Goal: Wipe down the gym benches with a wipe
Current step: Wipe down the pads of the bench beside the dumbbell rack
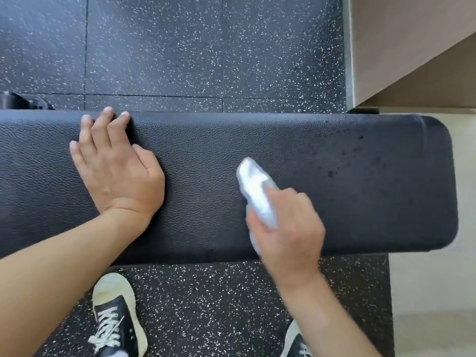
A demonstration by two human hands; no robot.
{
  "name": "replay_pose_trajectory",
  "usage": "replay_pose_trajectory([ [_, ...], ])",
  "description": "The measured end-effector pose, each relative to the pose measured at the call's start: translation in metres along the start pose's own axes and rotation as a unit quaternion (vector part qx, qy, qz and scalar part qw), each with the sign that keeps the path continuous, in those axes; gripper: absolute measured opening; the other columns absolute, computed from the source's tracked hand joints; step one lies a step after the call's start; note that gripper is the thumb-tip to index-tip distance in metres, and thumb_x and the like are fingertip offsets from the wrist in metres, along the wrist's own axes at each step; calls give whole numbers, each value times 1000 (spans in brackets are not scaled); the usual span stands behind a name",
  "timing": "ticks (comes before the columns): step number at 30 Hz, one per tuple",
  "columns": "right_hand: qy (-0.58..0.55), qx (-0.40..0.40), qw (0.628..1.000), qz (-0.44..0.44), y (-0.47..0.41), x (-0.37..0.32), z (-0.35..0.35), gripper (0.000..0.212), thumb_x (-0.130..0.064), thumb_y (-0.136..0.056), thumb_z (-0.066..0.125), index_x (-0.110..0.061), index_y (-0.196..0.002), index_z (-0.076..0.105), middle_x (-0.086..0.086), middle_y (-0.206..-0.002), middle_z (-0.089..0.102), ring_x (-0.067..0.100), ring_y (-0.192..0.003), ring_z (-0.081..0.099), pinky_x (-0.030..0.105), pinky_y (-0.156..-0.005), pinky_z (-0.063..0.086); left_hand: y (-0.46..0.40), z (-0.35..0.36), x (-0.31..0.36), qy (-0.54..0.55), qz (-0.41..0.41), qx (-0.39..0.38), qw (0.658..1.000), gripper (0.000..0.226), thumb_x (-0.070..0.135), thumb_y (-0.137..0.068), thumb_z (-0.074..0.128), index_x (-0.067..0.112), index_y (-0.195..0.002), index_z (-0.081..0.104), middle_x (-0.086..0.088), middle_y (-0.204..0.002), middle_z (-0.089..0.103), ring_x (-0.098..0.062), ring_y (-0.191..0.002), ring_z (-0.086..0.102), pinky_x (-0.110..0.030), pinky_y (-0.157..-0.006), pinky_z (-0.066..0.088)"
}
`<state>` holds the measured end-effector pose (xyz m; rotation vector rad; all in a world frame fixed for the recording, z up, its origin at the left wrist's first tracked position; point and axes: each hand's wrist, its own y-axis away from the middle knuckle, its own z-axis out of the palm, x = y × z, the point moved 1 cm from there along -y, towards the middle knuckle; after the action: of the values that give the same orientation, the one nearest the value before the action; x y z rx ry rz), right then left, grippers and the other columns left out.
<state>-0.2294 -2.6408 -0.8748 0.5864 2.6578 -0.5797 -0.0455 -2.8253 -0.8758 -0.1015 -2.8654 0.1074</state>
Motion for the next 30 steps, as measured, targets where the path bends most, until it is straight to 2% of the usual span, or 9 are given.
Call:
replay_pose_trajectory([
  [5, -66, -47, 993, -84, 52, -87, 29, 23, -29, -99, 64, -16, -115, 74, -1, -82, 49, 22, -66, 39, 41, -54, 35, 0, 0, 0, -5, 4, 0, 1000, 59, 27, -93, 37, 17, -150, 44, -4, -166, 36, -33, -159, 20, -57, -128, 12],
  [8, -76, -41, 990, -116, 49, -78, 28, 24, -26, -98, 69, -12, -116, 76, 0, -79, 49, 21, -64, 37, 39, -53, 34, 0, 0, -1, -9, 5, -1, 1000, 59, 27, -93, 36, 17, -151, 43, -3, -166, 35, -32, -159, 19, -56, -128, 11],
  [11, -54, -34, 989, -137, 38, -40, 11, 28, -27, -99, 69, -13, -122, 70, 1, -81, 49, 23, -65, 39, 41, -54, 37, 0, 0, -1, -9, 5, 0, 1000, 58, 27, -93, 36, 17, -150, 43, -2, -166, 36, -32, -159, 19, -56, -128, 12],
  [13, 0, -3, 996, -88, 21, 8, -6, 26, -31, -99, 67, -15, -119, 69, 2, -80, 51, 26, -67, 43, 42, -57, 41, 0, 0, 0, -10, 6, 2, 1000, 57, 27, -93, 37, 17, -149, 43, -3, -165, 36, -32, -159, 20, -56, -128, 12],
  [15, 44, 34, 998, 4, -1, 57, -23, 20, -31, -101, 62, -15, -109, 71, 2, -78, 52, 27, -69, 44, 44, -59, 43, 0, 0, -1, -9, 8, 2, 1000, 57, 27, -93, 37, 17, -149, 43, -4, -165, 36, -33, -159, 20, -57, -128, 13],
  [18, 57, 46, 993, 90, -16, 76, -30, 15, -27, -100, 59, -15, -100, 67, 2, -80, 56, 27, -72, 48, 41, -61, 42, 0, 2, -2, -8, 10, 6, 1000, 56, 27, -94, 38, 18, -149, 43, -3, -165, 37, -33, -158, 21, -59, -127, 14],
  [23, 5, -21, 999, 48, -23, -4, 5, 22, -29, -90, 68, -16, -108, 67, -2, -89, 58, 23, -77, 49, 34, -64, 37, 0, 0, 1, -1, 5, 11, 1000, 54, 23, -95, 40, 16, -149, 45, -5, -164, 38, -34, -158, 23, -59, -127, 15],
  [27, -44, -69, 995, -52, -27, -97, 49, 26, -30, -87, 68, -15, -108, 66, 2, -87, 56, 25, -75, 47, 39, -62, 41, -3, 0, 0, 0, -7, -2, 1000, 58, 23, -93, 39, 15, -150, 47, -4, -165, 38, -32, -159, 21, -56, -128, 12],
  [30, -68, -56, 995, -57, -30, -102, 58, 21, -29, -90, 67, -15, -105, 67, 1, -85, 54, 24, -73, 46, 38, -60, 41, -4, 0, 1, -4, -14, -14, 1000, 62, 25, -91, 35, 15, -151, 46, -3, -166, 38, -30, -160, 19, -54, -128, 10],
])
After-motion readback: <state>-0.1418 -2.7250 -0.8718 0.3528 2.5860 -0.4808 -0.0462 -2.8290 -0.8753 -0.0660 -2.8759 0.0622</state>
